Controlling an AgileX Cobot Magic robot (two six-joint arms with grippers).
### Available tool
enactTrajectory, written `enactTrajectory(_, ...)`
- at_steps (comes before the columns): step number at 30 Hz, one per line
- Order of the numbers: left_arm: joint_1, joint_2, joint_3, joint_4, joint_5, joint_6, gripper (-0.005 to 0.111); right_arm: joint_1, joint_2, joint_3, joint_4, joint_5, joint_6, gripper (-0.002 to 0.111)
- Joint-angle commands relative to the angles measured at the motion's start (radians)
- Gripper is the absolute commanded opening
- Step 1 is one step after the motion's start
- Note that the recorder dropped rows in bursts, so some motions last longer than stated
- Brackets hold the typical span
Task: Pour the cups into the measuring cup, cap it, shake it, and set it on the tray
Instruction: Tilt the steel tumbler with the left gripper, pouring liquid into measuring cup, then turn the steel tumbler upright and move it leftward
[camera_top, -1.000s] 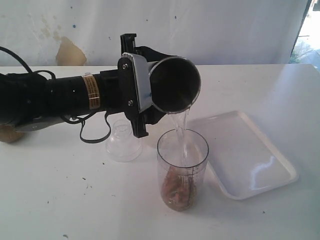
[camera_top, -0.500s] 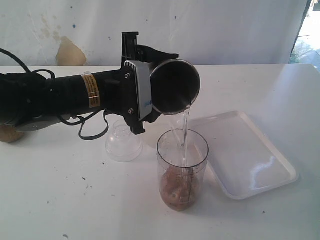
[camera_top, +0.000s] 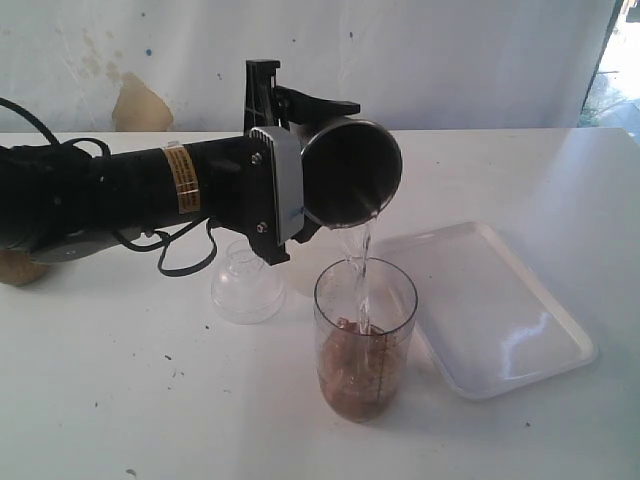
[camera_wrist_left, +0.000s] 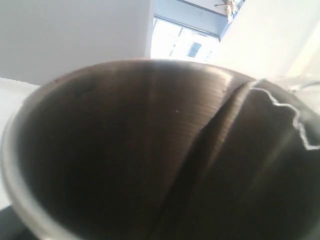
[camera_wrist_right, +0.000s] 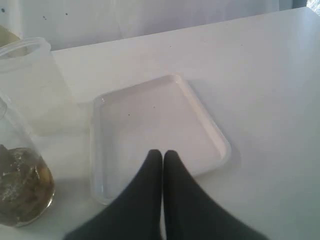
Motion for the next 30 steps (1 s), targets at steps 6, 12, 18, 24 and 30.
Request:
enactTrajectory(6, -0.003, -0.013, -0.014, -0.032, -0.035, -0.001, 0.000, -0.008, -0.005, 0.004, -0.006, -0.002, 0.000, 0.000)
enactTrajectory(12, -0.003, -0.013, -0.014, -0.032, -0.035, -0.001, 0.000, -0.008, -0.005, 0.004, -0.006, -0.002, 0.000, 0.000)
enactTrajectory(18, -0.003, -0.013, -0.014, -0.032, -0.039, -0.160, 0.000, -0.008, -0.005, 0.004, -0.006, -0.002, 0.000, 0.000)
enactTrajectory(24, -0.003, -0.015, -0.014, -0.078, -0.130, -0.608, 0.000, -0.008, -0.005, 0.004, -0.006, -0.002, 0.000, 0.000)
enactTrajectory(30, -0.003, -0.015, -0.014, -0.349, -0.102, -1.071, 0.000, -0.008, -0.005, 0.004, -0.006, -0.002, 0.000, 0.000)
